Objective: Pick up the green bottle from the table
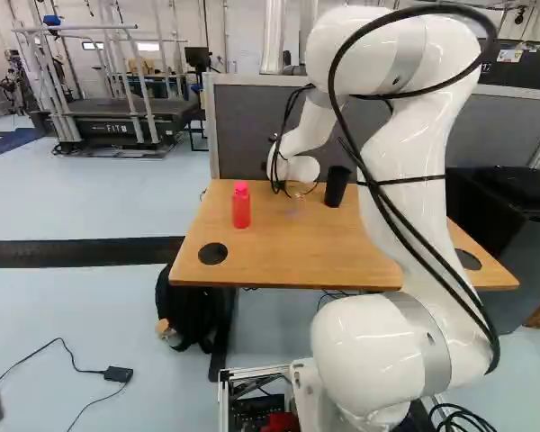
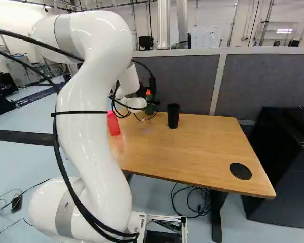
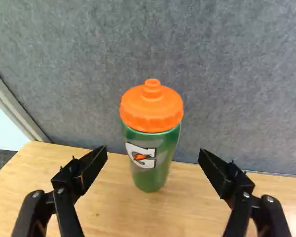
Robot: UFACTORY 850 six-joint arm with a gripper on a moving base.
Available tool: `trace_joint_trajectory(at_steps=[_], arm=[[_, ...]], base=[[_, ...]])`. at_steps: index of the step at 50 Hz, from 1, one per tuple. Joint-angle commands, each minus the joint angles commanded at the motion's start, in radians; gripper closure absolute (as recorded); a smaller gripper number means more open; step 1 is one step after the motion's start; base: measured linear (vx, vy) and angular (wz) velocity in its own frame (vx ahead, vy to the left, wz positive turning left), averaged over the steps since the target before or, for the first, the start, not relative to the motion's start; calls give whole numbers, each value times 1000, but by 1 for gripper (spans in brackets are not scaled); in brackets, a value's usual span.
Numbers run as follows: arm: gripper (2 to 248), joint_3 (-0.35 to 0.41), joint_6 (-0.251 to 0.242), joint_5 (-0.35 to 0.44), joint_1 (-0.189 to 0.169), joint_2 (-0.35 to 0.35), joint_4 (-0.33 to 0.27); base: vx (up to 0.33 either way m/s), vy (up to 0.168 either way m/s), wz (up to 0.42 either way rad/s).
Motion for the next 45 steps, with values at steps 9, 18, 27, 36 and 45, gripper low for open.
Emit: trace_joint_trajectory(at_steps=[9,18,27,36,45], arm=[[3,-40,0,0,-2,-30,0],[32,-47,0,0,-2,-35,0],[70,-48,0,0,-2,-36,0],[132,-48,0,0,-2,-36,0],[136,-47,0,0,-2,-31,0]], base=[[0,0,0],[0,0,0],[0,0,0],[0,0,0],[0,0,0]])
